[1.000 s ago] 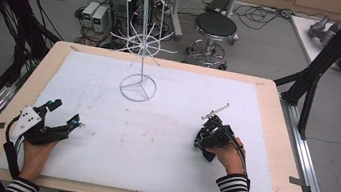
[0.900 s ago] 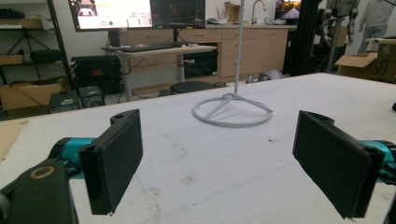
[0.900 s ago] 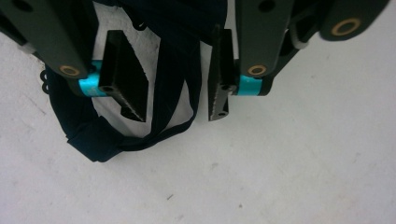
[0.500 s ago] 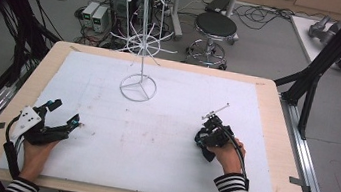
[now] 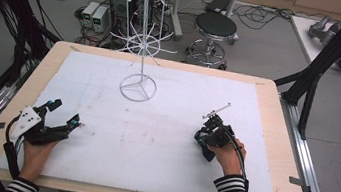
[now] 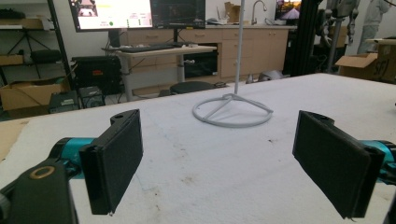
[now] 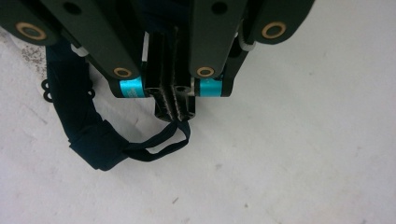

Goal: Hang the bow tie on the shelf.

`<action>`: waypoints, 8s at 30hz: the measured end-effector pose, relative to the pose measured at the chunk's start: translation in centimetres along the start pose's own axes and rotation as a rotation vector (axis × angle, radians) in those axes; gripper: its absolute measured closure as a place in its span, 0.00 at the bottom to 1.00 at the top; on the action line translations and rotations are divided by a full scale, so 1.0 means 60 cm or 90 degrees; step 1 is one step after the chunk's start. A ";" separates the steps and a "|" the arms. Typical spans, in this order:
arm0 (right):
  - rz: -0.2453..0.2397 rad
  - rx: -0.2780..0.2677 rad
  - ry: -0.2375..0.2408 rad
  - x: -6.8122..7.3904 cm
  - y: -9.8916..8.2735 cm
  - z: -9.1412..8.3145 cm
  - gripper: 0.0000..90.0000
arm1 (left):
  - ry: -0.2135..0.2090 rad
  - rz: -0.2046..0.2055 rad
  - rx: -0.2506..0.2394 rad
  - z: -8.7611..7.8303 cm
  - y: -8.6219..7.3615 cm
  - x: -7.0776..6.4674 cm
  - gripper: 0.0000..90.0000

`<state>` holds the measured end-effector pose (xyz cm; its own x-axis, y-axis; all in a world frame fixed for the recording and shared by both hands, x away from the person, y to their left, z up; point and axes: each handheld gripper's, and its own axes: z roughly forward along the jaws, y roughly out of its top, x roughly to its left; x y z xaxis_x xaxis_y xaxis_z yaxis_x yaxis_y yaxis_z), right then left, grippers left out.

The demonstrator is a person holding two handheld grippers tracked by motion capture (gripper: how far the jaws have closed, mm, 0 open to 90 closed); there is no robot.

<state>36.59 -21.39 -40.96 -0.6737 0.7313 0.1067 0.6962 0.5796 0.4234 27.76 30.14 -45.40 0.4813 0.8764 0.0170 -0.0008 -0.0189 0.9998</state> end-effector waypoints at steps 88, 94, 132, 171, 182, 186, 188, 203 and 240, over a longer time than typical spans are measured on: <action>-0.024 -0.625 0.015 0.062 0.073 -0.107 0.98 | -0.002 0.003 0.000 0.000 0.000 -0.001 0.18; -0.025 -0.635 0.021 0.062 0.096 -0.119 0.98 | -0.003 0.001 0.001 0.000 0.000 0.000 0.18; -0.045 -0.631 0.032 0.104 0.227 -0.113 0.98 | -0.006 -0.008 -0.004 -0.001 0.000 0.002 0.18; -0.111 -0.539 -0.007 0.134 0.295 -0.088 0.98 | -0.004 -0.010 -0.011 -0.002 -0.001 0.002 0.18; -0.138 -0.495 -0.052 0.146 0.302 -0.079 0.78 | -0.004 -0.010 -0.013 -0.003 -0.001 0.002 0.18; -0.132 -0.496 -0.051 0.147 0.299 -0.082 0.71 | -0.003 -0.010 -0.015 -0.003 -0.001 0.002 0.18; -0.133 -0.497 -0.059 0.148 0.298 -0.084 0.69 | -0.004 -0.011 -0.013 -0.003 -0.001 0.002 0.18; -0.103 -0.525 -0.066 0.144 0.248 -0.132 0.14 | -0.003 -0.010 -0.014 -0.003 -0.001 0.002 0.18; 0.058 -0.699 -0.197 0.031 -0.232 -0.023 0.13 | 0.006 0.004 -0.023 -0.008 -0.002 -0.004 0.18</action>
<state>25.27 -28.60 -45.41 -0.4358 0.8999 0.0162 0.0444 0.0035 0.9990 27.19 30.16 -45.52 0.4728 0.8809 0.0228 -0.0354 -0.0069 0.9993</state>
